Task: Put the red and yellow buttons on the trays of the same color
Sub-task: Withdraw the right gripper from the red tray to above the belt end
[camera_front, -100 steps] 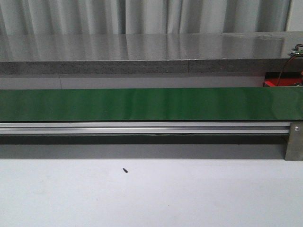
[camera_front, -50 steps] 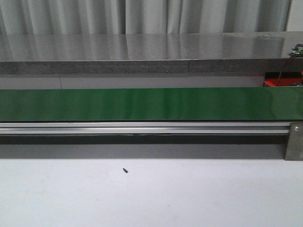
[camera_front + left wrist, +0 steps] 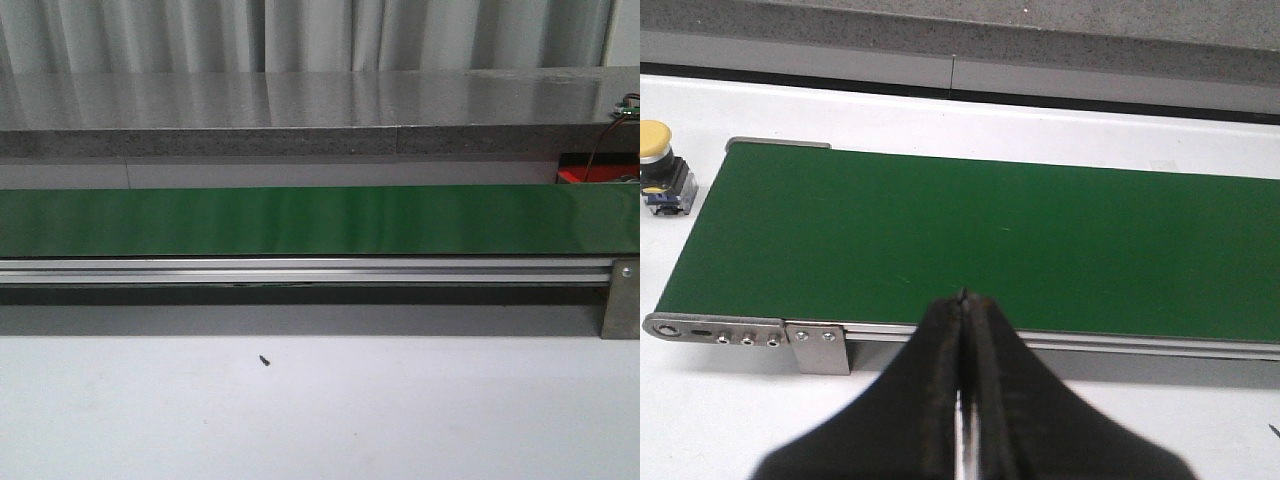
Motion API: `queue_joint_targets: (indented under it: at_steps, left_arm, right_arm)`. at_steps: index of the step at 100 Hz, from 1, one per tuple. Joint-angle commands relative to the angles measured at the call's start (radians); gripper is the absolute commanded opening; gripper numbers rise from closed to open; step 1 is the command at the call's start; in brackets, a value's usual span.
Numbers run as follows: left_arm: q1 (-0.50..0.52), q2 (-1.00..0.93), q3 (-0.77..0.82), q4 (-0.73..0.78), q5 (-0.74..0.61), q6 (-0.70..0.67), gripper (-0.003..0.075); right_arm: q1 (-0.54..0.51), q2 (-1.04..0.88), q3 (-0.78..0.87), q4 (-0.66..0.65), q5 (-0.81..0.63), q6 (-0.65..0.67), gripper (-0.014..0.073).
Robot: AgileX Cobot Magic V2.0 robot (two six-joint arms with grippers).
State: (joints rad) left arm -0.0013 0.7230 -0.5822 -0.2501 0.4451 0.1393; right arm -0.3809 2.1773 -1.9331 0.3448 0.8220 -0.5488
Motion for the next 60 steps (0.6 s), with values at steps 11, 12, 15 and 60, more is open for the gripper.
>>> queue_joint_targets:
  at_steps: [11, 12, 15, 60]
  left_arm:
    - [-0.005, -0.006, -0.027, -0.017, -0.069, 0.002, -0.0020]
    - [-0.005, -0.006, -0.027, -0.017, -0.069, 0.002, -0.0020]
    - [-0.005, -0.006, -0.027, -0.017, -0.069, 0.002, -0.0020]
    - [-0.005, -0.006, -0.027, -0.015, -0.061, 0.002, -0.0020]
  right_arm:
    - [-0.001, -0.182, -0.035, 0.058, -0.006, 0.002, 0.0553]
    - [0.000, -0.187, -0.035, 0.060, 0.000, 0.002, 0.0553]
    - [0.004, -0.209, -0.035, 0.061, 0.015, 0.002, 0.0553]
    - [0.173, -0.626, 0.228, 0.061, 0.075, 0.002, 0.0543]
